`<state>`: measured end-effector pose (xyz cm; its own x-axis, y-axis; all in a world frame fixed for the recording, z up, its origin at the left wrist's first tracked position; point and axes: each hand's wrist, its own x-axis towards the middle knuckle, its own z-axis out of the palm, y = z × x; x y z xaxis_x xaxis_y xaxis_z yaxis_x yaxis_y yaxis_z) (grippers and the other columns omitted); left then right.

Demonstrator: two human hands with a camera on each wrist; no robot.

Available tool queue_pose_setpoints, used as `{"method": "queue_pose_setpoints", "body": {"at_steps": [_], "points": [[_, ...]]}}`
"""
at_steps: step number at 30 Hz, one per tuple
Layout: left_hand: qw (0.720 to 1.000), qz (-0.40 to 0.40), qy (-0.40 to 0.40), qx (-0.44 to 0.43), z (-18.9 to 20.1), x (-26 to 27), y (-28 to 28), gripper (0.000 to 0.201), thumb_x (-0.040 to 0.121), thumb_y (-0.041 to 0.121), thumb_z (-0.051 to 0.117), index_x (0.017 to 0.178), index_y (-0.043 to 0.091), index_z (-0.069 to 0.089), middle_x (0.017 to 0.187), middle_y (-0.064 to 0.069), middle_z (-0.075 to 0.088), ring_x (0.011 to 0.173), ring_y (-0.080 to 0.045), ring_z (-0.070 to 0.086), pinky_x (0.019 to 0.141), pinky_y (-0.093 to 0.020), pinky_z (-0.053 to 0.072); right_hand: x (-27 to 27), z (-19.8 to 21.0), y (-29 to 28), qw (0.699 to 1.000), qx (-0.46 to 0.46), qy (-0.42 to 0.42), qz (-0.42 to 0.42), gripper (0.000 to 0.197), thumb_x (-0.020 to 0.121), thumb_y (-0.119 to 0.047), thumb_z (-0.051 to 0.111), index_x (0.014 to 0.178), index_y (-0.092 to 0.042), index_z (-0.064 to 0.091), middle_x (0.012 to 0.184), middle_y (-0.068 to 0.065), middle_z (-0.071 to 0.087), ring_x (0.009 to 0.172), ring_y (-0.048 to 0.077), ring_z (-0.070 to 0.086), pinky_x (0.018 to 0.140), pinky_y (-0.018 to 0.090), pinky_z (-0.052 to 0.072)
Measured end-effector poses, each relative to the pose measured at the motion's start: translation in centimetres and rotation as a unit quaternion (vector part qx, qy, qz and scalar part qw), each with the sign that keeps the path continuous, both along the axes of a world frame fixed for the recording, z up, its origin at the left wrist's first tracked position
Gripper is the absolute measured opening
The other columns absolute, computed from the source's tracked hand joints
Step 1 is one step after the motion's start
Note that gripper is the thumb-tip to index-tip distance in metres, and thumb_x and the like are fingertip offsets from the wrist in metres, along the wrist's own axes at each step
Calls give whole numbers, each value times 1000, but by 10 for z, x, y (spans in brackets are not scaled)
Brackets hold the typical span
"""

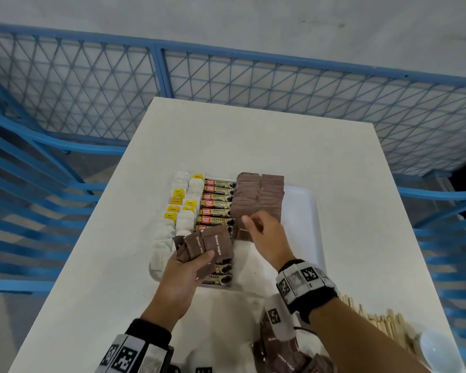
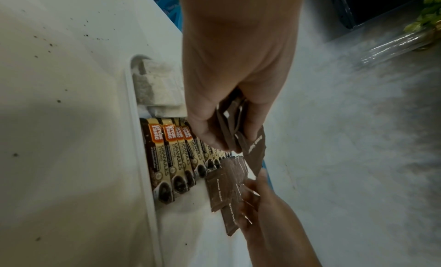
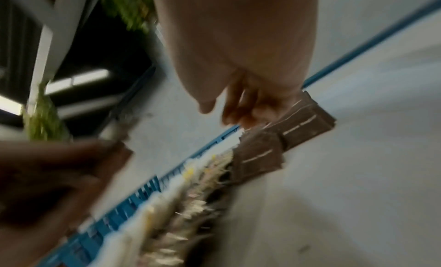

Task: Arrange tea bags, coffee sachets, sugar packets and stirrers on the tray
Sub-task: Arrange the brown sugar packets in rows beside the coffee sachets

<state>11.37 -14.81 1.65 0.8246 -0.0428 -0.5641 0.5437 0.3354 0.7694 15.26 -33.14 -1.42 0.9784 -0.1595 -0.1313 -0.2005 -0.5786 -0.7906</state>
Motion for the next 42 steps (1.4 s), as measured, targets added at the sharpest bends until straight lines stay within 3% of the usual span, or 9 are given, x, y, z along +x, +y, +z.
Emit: {"method": "queue_pose_setpoints", "body": {"at_steps": [3, 5, 8, 16, 22, 26, 28, 33, 42], "points": [[1000, -10, -4, 1, -1, 1, -4, 27, 84, -6, 59, 98, 16, 64, 76, 5, 74, 71, -9, 70, 69, -28, 51, -19, 17, 15, 983, 165, 63, 51, 38, 95, -41, 41, 86, -9, 59, 75, -4, 58, 66, 5, 53, 65, 18, 42], [1000, -18, -5, 1, 0, 2, -7, 26, 84, -5, 59, 100, 16, 65, 78, 4, 74, 77, -13, 70, 69, -28, 52, -29, 17, 20, 969, 222, 81, 69, 25, 92, -38, 51, 80, -17, 56, 69, -10, 54, 60, -1, 48, 59, 13, 39], [1000, -26, 1, -11, 2, 2, -11, 24, 85, -2, 58, 103, 13, 66, 86, -3, 74, 87, -20, 67, 76, -34, 52, -34, 9, 21, 965, 243, 78, 65, 11, 86, -23, 65, 81, -20, 55, 75, -6, 57, 67, 5, 50, 58, 13, 42], [999, -11, 33, -41, 0, 5, -18, 25, 90, -4, 50, 110, 7, 61, 97, -14, 67, 88, -26, 63, 84, -42, 49, -31, 12, -8, 940, 333, 78, -9, 5, 87, -4, 60, 90, -8, 59, 84, 5, 66, 71, 12, 64, 63, 19, 53], [998, -13, 36, -40, -4, 5, -15, 21, 89, -6, 52, 103, 5, 62, 91, -13, 69, 82, -25, 66, 70, -36, 57, -12, -1, -63, 988, 117, 63, -84, 6, 86, -10, 64, 86, -16, 63, 82, 1, 64, 66, 14, 60, 61, 14, 49], [999, -16, 37, -34, -6, 3, -14, 24, 88, -5, 54, 108, 4, 62, 96, -15, 68, 89, -28, 65, 69, -34, 58, -5, -13, -83, 995, 10, 79, -58, 9, 83, -12, 66, 85, -21, 63, 82, 0, 62, 74, 19, 59, 71, 24, 48], [998, -20, 38, -35, -6, 3, -14, 24, 87, -4, 55, 108, 5, 62, 99, -16, 68, 89, -27, 66, 64, -30, 59, -1, -16, -84, 996, -8, 83, -43, 7, 82, -12, 67, 86, -18, 64, 85, 1, 61, 80, 21, 58, 75, 28, 48], [999, -29, 32, -32, -6, 4, -14, 20, 86, -4, 56, 101, 7, 65, 89, -11, 71, 75, -18, 71, 60, -28, 58, 10, -19, -76, 996, -57, 63, -11, 12, 80, -9, 68, 90, -8, 64, 86, 1, 59, 83, 16, 51, 63, 9, 34], [999, -32, 23, -30, -7, 5, -14, 22, 85, -4, 57, 102, 7, 65, 83, -7, 74, 79, -21, 70, 73, -36, 56, 21, -26, -67, 995, -92, 29, -12, 29, 78, -12, 71, 103, -8, 57, 95, 2, 48, 81, 17, 52, 76, 24, 42]]}}
